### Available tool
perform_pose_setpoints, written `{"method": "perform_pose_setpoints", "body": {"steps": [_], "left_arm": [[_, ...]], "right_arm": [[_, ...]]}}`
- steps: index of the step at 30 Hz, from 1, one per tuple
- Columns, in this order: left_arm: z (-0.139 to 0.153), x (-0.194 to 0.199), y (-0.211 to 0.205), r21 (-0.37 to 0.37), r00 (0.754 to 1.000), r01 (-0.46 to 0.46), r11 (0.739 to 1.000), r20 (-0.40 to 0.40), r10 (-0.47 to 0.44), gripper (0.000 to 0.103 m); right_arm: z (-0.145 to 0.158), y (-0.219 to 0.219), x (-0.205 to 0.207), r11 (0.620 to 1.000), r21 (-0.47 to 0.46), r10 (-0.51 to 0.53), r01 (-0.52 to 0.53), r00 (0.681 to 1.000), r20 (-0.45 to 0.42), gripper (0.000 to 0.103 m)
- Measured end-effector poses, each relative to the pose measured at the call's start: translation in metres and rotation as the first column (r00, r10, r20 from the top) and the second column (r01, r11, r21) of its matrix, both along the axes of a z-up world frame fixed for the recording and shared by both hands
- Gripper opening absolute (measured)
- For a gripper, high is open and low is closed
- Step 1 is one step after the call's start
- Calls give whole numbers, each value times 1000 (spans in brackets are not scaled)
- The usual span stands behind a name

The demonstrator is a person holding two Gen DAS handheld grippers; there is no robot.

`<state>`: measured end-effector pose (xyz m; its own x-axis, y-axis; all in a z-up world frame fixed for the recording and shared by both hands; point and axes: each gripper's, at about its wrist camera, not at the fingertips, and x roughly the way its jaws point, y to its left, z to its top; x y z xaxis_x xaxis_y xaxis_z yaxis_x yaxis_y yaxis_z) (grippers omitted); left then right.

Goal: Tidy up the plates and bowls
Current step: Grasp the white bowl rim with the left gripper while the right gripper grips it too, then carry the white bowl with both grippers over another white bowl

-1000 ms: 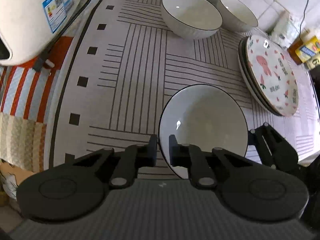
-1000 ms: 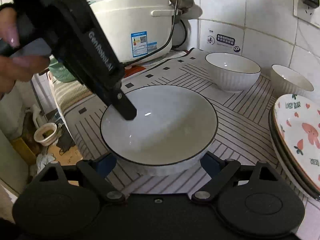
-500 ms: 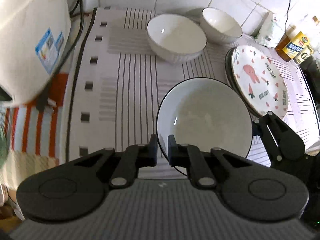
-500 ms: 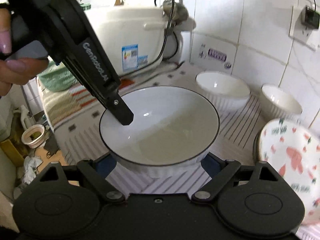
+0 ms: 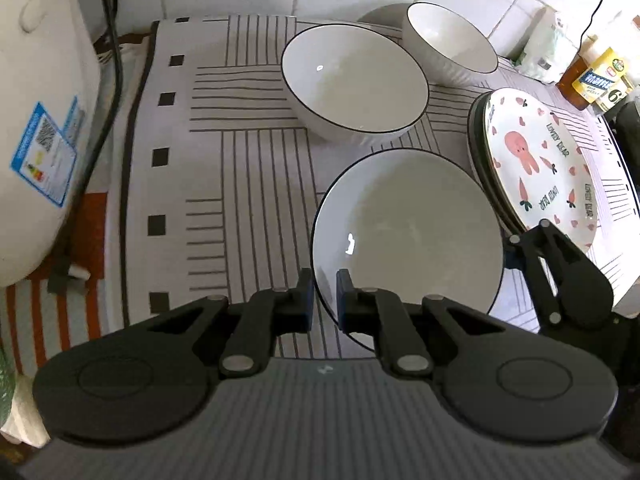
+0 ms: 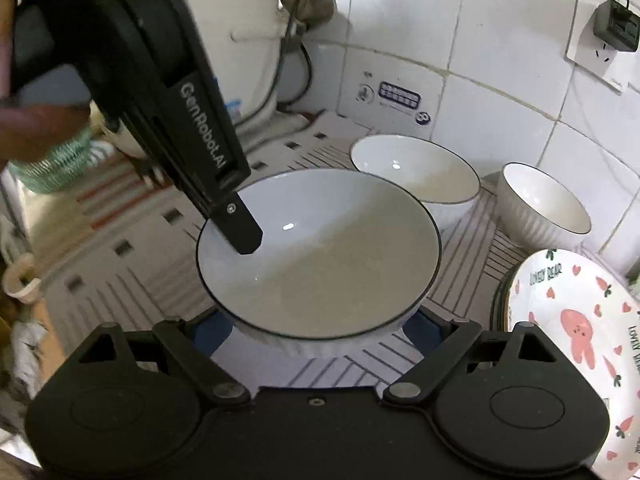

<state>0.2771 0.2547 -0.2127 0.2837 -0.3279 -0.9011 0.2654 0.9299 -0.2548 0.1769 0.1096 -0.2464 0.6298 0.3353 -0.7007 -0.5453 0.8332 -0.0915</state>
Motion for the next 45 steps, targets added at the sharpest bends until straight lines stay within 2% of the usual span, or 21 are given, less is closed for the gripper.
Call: {"method": "perform_pose_setpoints", "body": {"steps": [6, 9, 13, 16, 19, 22, 25, 28, 31, 33, 34, 36, 40, 42, 45], "left_arm": [[-11, 0, 0, -46, 999, -41, 998, 7, 42, 11], [-11, -4, 3, -79, 998, -55, 995, -4, 55, 12], [0, -16, 15, -122, 998, -54, 991, 30, 59, 15], [10, -23, 26, -154, 997, -61, 986, 41, 68, 15], [24, -26, 36, -188, 994, -70, 980, 71, 85, 20], [37, -20, 39, -197, 988, -88, 976, 111, 111, 22], [43, -10, 36, -212, 982, -108, 971, 127, 137, 22], [46, -1, 31, -201, 979, -114, 973, 144, 145, 24], [45, 10, 27, -180, 978, -101, 978, 164, 131, 32], [39, 19, 26, -162, 979, -103, 981, 156, 129, 33], [35, 24, 25, -152, 981, -103, 983, 149, 126, 35], [29, 36, 25, -131, 982, -106, 986, 143, 125, 41], [15, 56, 23, -96, 986, -109, 989, 113, 120, 41], [9, 60, 21, -89, 988, -115, 989, 90, 123, 39], [0, 66, 19, -87, 989, -125, 988, 67, 131, 39]], "right_arm": [[-14, 0, 15, 999, -14, -52, 52, 998, -42, 94], [-11, 2, 14, 997, -47, -66, 64, 997, -28, 94], [-1, -1, 3, 996, -72, -53, 50, 998, -39, 94], [12, -9, -5, 999, -43, -25, 22, 998, -56, 94], [33, -19, -13, 1000, -12, -21, 21, 1000, -3, 94], [56, -37, -10, 996, 56, -79, 76, 996, 52, 94], [71, -51, 2, 981, 111, -176, 161, 975, 135, 94], [85, -61, 19, 960, 159, -250, 229, 959, 132, 91], [104, -66, 30, 945, 209, -281, 251, 951, 128, 90], [107, -71, 42, 924, 279, -291, 263, 954, 65, 89], [105, -73, 51, 910, 321, -279, 263, 960, 6, 87], [97, -74, 64, 890, 364, -265, 276, 961, -80, 83], [75, -66, 87, 883, 361, -274, 300, 954, -123, 83], [62, -67, 102, 873, 346, -300, 343, 938, -174, 72], [43, -71, 120, 860, 342, -289, 379, 913, -286, 65]]}}
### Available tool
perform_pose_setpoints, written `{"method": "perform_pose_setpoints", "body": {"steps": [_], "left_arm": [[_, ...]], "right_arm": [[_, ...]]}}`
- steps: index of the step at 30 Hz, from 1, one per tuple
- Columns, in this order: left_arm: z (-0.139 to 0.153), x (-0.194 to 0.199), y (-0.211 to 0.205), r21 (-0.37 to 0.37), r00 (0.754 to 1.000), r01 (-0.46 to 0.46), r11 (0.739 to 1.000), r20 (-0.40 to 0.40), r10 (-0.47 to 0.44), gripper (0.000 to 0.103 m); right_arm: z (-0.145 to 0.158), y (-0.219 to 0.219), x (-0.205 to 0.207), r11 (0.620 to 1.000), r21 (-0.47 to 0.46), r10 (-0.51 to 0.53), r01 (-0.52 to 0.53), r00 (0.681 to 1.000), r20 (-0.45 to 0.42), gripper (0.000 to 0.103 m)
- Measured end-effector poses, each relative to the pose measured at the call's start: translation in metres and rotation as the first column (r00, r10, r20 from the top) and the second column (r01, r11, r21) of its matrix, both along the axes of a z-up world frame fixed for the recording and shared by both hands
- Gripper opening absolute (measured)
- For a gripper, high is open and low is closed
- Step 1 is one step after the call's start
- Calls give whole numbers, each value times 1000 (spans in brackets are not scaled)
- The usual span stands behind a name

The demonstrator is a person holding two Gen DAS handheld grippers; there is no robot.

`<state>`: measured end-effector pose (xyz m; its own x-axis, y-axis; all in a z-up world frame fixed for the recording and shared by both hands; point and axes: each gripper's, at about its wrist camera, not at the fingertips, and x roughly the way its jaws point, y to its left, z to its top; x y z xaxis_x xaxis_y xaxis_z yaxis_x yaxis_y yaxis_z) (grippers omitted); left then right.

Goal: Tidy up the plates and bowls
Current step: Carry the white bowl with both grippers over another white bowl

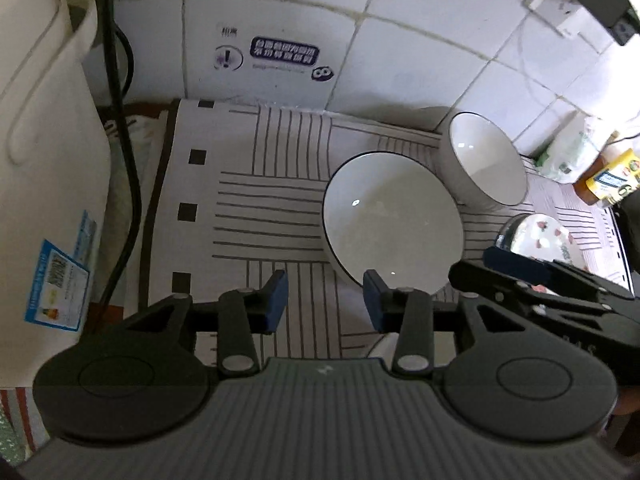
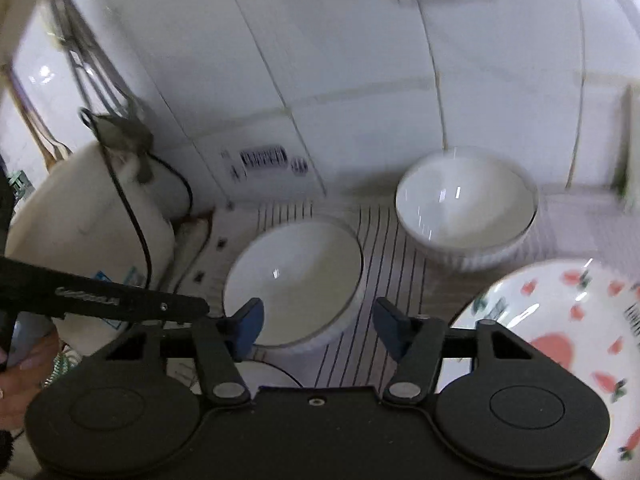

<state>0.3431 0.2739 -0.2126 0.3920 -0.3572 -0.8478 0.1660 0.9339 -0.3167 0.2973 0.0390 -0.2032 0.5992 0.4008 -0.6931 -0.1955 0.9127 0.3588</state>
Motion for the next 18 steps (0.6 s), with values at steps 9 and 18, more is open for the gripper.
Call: {"method": "perform_pose_setpoints", "body": {"steps": [9, 18], "left_arm": [[-23, 20, -3, -60, 999, -2, 998, -38, 0, 13], [-7, 15, -7, -50, 1000, 17, 999, -23, -19, 10]], "right_arm": [[-23, 6, 30, 998, -11, -69, 68, 996, -60, 26], [-19, 11, 35, 992, -69, -106, 101, 992, -71, 17]]}}
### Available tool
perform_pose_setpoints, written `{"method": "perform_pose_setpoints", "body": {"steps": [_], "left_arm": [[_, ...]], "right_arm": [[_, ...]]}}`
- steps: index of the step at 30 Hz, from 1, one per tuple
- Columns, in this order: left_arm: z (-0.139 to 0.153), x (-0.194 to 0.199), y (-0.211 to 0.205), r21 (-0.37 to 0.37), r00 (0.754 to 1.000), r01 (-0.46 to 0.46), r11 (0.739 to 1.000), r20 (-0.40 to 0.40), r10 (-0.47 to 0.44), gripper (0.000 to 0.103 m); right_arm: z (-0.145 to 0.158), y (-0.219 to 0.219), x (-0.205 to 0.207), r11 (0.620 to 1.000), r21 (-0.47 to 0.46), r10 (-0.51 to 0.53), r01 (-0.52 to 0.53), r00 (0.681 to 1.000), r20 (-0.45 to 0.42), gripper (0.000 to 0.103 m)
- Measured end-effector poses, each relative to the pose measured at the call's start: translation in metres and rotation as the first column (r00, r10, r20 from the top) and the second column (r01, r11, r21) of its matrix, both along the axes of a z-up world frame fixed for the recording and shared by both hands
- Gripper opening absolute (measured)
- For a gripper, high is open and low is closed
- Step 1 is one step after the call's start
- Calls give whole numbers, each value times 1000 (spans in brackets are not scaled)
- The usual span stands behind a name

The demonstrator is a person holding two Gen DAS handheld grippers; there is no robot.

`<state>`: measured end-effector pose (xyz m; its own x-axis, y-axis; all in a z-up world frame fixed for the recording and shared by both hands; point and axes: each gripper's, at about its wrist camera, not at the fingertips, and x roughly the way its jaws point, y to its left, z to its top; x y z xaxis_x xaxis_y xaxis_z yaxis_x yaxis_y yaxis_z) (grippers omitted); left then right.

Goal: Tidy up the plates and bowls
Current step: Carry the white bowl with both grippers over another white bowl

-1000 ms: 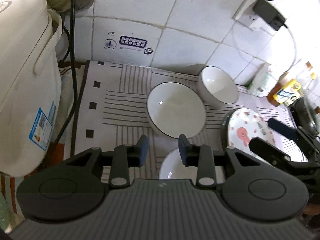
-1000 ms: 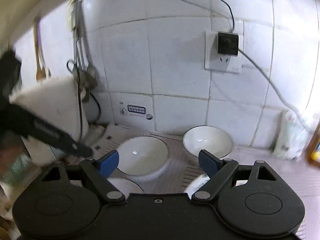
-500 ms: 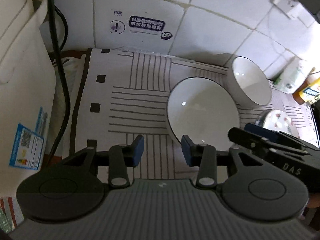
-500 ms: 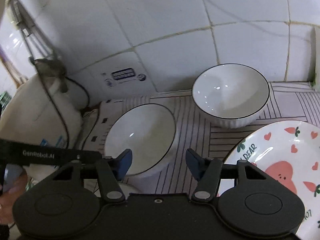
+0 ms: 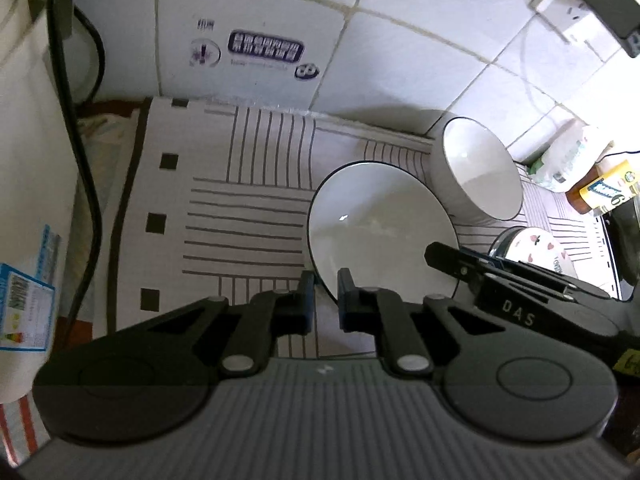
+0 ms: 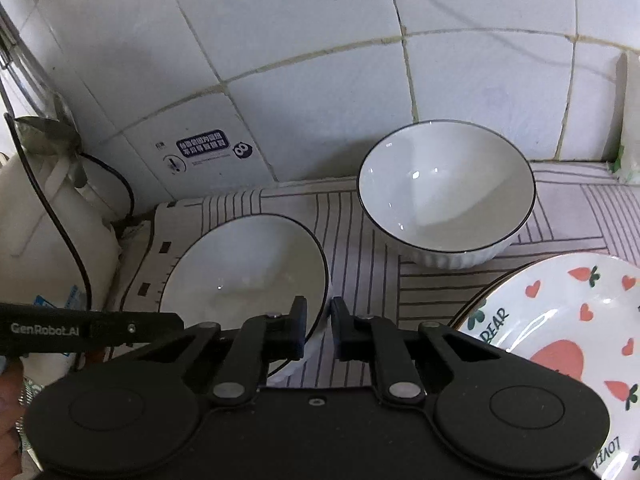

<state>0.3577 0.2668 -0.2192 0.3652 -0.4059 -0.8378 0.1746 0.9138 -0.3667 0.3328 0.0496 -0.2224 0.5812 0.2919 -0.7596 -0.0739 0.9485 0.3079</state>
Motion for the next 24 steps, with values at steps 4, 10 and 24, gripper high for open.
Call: {"method": "perform_pose_setpoints", "body": {"steps": [4, 10, 24], "left_arm": [[21, -8, 3, -4, 1000, 10, 1000, 11, -10, 10], [58, -30, 0, 10, 996, 26, 1000, 82, -26, 10], [103, -89, 3, -17, 997, -2, 1000, 83, 4, 10]], "right_arm": [[12, -7, -9, 999, 46, -13, 13, 1000, 14, 17], [39, -13, -32, 997, 80, -17, 11, 997, 78, 17], [92, -14, -94, 999, 10, 48, -51, 981, 188, 18]]}}
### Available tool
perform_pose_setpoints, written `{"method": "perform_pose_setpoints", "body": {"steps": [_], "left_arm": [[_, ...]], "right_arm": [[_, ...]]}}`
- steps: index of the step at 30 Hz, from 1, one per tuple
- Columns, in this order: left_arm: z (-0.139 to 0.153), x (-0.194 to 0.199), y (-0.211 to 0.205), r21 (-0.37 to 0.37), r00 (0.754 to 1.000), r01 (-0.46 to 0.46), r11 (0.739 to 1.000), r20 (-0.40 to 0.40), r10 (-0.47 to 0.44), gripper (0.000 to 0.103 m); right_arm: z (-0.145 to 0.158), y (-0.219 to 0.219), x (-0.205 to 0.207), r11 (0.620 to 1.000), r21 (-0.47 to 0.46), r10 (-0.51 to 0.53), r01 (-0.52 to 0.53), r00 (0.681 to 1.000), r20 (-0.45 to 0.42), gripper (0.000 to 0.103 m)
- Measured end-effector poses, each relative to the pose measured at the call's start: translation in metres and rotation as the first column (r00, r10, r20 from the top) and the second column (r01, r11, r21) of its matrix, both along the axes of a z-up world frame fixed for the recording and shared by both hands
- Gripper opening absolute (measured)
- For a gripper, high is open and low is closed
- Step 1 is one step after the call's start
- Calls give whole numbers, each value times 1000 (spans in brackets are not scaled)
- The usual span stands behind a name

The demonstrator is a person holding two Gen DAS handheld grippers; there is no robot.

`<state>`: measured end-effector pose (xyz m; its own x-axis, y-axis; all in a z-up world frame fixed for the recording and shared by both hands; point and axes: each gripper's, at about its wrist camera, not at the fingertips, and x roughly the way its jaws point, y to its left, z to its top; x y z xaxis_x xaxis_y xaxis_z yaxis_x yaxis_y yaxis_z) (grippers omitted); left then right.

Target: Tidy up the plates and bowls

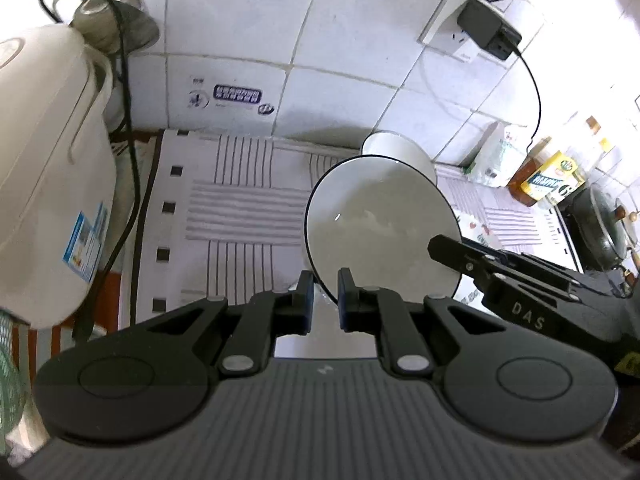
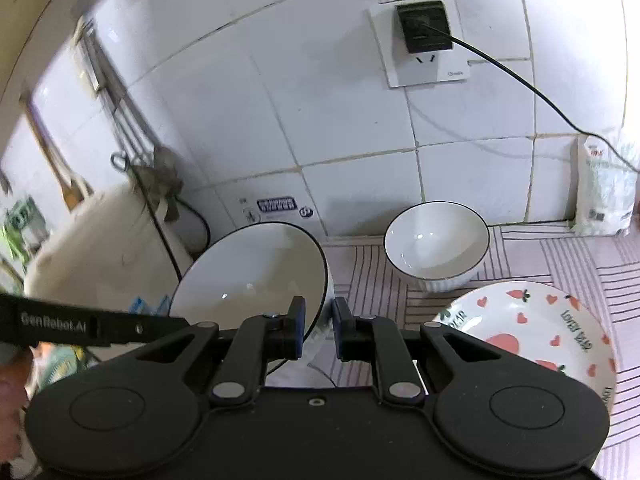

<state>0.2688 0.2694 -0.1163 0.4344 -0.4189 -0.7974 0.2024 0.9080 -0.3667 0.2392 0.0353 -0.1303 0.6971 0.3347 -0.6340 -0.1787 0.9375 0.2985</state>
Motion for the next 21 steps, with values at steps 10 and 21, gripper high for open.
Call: {"method": "perform_pose_setpoints", "body": {"steps": [10, 21], "left_arm": [[-30, -28, -12, 102, 996, -26, 994, -86, 35, 11], [-56, -20, -19, 135, 987, 26, 990, -160, -4, 13]], "right_arm": [[-23, 13, -35, 992, -105, 75, -75, 997, -5, 19], [-50, 19, -39, 985, -140, 98, -103, 994, -43, 18]]}}
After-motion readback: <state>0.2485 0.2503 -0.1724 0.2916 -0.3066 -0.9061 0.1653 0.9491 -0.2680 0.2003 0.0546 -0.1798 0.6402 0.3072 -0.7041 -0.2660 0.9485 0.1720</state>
